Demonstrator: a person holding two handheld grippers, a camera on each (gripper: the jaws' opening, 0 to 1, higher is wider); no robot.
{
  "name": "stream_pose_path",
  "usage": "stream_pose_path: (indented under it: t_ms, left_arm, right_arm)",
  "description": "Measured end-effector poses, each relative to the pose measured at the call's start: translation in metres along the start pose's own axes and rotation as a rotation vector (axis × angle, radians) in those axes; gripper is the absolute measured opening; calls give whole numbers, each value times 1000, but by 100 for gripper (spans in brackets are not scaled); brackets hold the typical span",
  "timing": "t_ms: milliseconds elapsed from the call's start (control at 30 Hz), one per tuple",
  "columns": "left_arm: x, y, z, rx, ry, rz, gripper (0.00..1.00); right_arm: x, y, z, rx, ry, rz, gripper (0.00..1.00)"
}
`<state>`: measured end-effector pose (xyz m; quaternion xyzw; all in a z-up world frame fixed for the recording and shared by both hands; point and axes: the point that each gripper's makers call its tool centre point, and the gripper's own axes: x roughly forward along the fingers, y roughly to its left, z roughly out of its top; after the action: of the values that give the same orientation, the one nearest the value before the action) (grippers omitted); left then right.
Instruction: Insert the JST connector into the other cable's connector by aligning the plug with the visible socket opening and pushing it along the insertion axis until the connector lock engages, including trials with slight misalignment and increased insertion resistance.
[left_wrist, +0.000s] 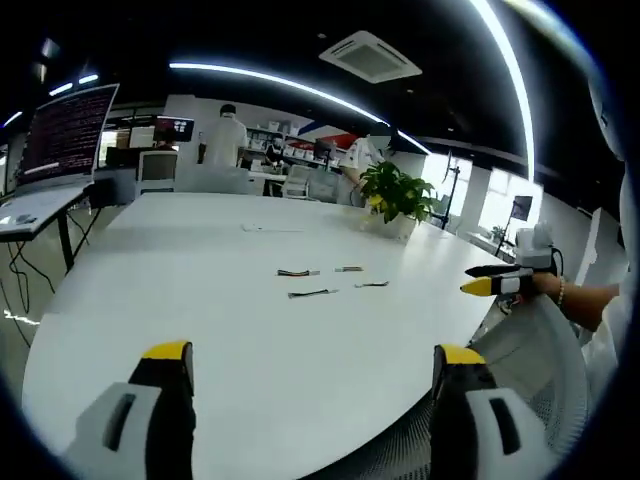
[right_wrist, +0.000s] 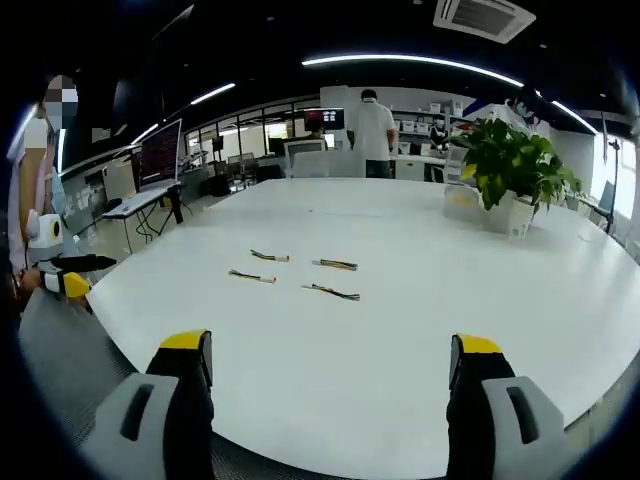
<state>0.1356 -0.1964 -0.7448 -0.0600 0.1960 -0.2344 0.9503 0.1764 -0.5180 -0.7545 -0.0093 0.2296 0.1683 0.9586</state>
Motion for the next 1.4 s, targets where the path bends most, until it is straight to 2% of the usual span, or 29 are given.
stream_pose_path:
  t_ms: [1400]
  left_arm:
    - [1, 1, -2, -1, 8, 7, 99]
  right_arm:
    - [2, -1, -1, 9, 7, 12, 91]
